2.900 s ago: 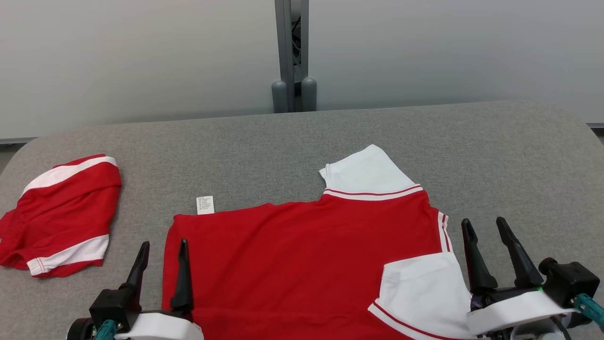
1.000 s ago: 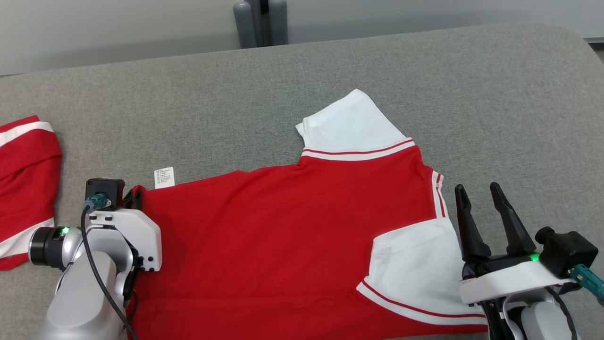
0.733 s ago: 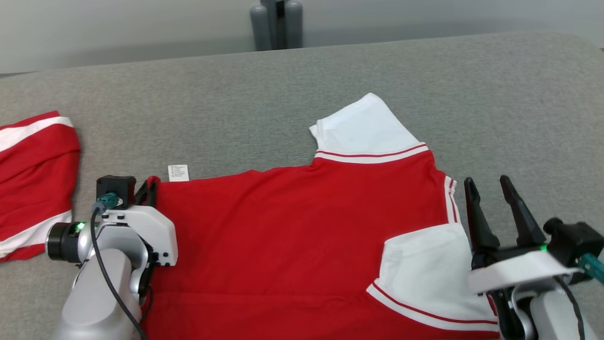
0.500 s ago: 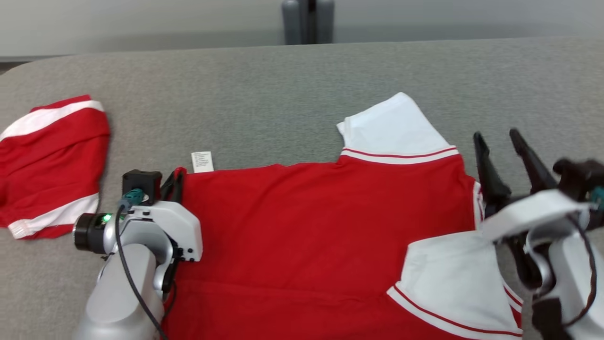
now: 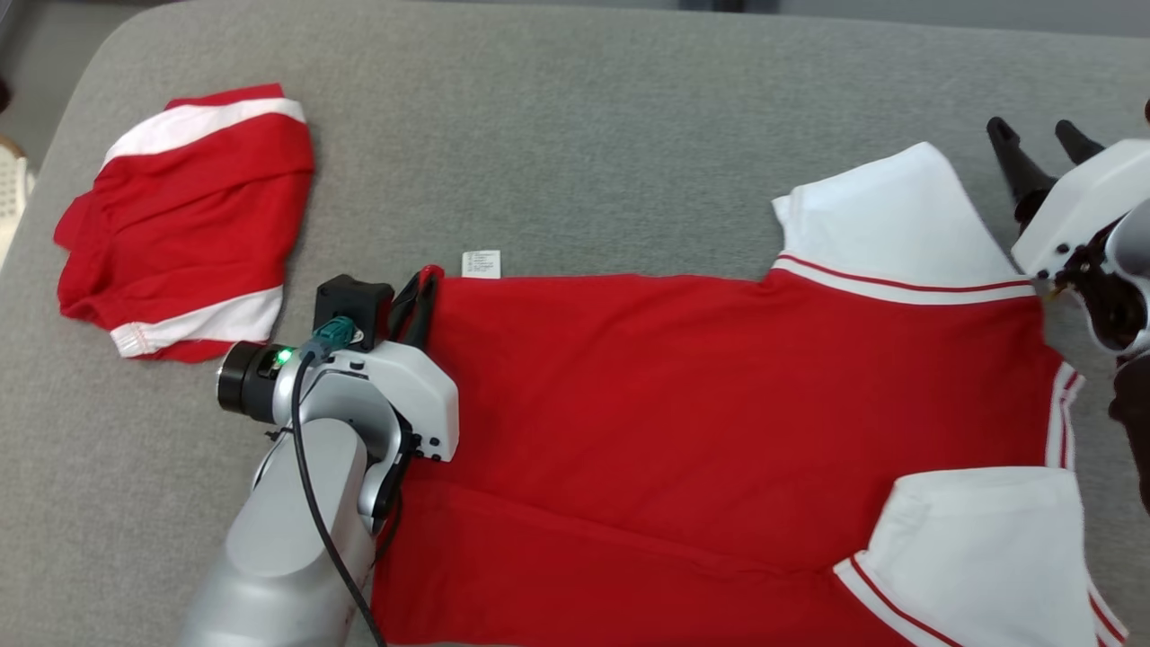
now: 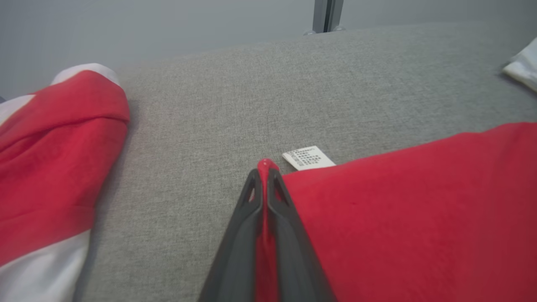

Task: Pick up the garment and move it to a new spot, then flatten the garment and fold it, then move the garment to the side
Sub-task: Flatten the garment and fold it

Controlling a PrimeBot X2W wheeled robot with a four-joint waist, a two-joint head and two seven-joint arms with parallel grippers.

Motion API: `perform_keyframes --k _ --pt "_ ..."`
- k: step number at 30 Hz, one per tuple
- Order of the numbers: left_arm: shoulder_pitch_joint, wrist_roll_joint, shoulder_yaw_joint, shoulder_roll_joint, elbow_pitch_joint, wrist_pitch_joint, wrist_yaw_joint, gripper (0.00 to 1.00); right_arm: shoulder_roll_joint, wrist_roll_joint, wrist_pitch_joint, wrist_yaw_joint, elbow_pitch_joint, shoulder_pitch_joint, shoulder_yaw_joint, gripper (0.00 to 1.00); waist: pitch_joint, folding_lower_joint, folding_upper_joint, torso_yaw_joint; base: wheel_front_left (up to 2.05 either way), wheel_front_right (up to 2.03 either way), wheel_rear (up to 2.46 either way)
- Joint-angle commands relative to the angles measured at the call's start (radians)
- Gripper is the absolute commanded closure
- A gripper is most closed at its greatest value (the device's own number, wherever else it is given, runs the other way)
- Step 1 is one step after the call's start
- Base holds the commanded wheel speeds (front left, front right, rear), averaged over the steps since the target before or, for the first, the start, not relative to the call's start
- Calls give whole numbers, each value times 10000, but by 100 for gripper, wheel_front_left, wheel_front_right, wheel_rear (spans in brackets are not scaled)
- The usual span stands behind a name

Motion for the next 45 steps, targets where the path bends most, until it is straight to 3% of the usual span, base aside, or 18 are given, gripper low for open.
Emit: perform_keyframes --k 1,11,25,26,27,28,29,45 --pt "-236 -90 -105 45 13 -58 0 100 -149 90 170 6 430 -413 86 0 355 0 0 387 0 0 0" --pt "-667 -414 -763 -38 156 -194 127 100 -381 390 857 6 2410 -1838 976 0 731 0 0 740 0 0 0" --pt "-1029 -988 -1424 -52 415 -411 283 100 -299 898 707 6 3482 -2453 1864 0 1026 0 0 836 0 0 0" --pt "-1041 -1011 -1453 -50 440 -429 306 100 -284 985 695 6 3477 -2470 1904 55 1035 0 0 832 0 0 0" --pt "-1041 -1011 -1453 -50 440 -429 306 100 -284 985 695 6 3477 -2470 1904 55 1035 0 0 832 0 0 0" --pt "-1059 -1052 -1477 -49 469 -446 309 100 -276 1057 656 6 3438 -2483 1995 94 1045 0 0 829 0 0 0" --pt "-1067 -1082 -1500 -52 489 -470 329 100 -287 1121 637 6 3399 -2483 2096 100 1052 0 0 825 0 0 0" --pt "-1298 -1298 -1528 85 1096 -840 493 100 -683 2075 -1048 4 2784 -2188 3434 100 642 0 0 526 0 0 0"
